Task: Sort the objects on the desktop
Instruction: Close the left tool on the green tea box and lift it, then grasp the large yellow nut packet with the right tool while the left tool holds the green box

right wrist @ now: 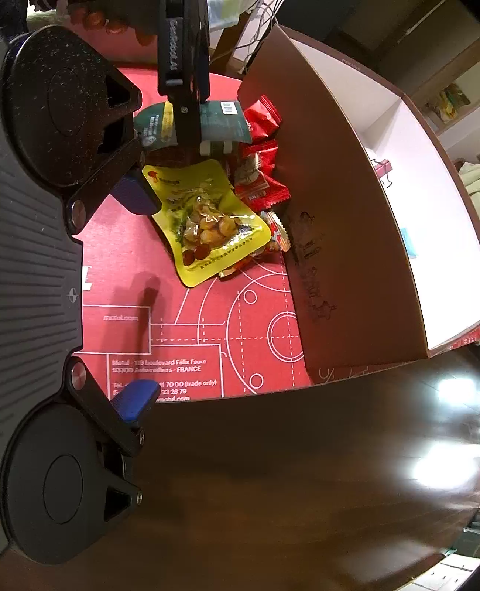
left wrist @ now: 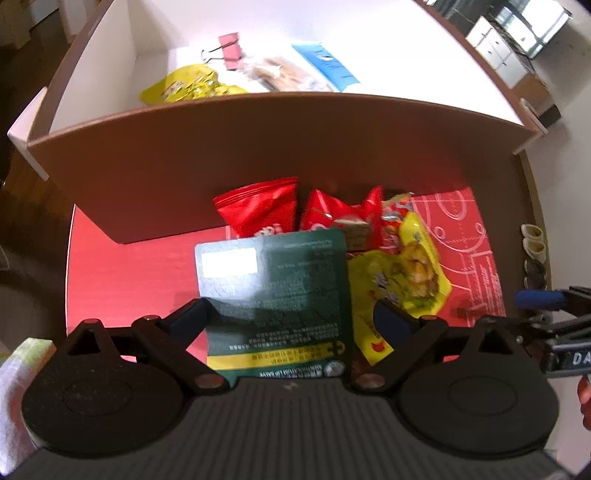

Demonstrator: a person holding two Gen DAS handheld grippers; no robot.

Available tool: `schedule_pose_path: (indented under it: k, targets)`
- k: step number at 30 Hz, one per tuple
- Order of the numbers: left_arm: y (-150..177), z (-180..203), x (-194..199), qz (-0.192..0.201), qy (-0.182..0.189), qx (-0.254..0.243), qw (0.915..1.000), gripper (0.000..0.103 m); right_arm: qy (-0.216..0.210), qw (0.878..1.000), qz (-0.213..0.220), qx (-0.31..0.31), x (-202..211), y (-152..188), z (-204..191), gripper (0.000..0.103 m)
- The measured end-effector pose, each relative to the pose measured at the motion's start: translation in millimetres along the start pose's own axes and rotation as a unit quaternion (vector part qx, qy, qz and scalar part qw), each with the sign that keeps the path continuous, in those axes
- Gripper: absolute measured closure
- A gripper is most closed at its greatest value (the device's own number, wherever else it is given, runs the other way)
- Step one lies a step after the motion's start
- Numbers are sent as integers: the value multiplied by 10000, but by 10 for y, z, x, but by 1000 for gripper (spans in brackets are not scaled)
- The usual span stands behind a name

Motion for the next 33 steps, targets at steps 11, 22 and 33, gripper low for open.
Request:
schedule_pose_path:
  k: [11, 22, 33]
  targets:
    - [15, -98, -51, 72, 98, 30, 9999, 15, -291, 9984, 38, 476, -137, -106, -198, 5]
    - [-1, -202, 247, 434, 304, 170, 9985, 15, -212, 9942, 120, 1052, -436, -208, -574, 5]
    - [52, -297, 275, 399, 250, 206, 9987, 15, 281, 9804, 364, 1916, -552, -72, -758, 37]
Point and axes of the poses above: each gripper's, at about its wrist camera, not at the fingertips, and x roughly against the way its jaws point, z to its right, y to its underside, the point moved 1 cm from there along -x, roughly the way its jaws point, and after that the axes turned 2 degrees about y, right-handed, at the moved point
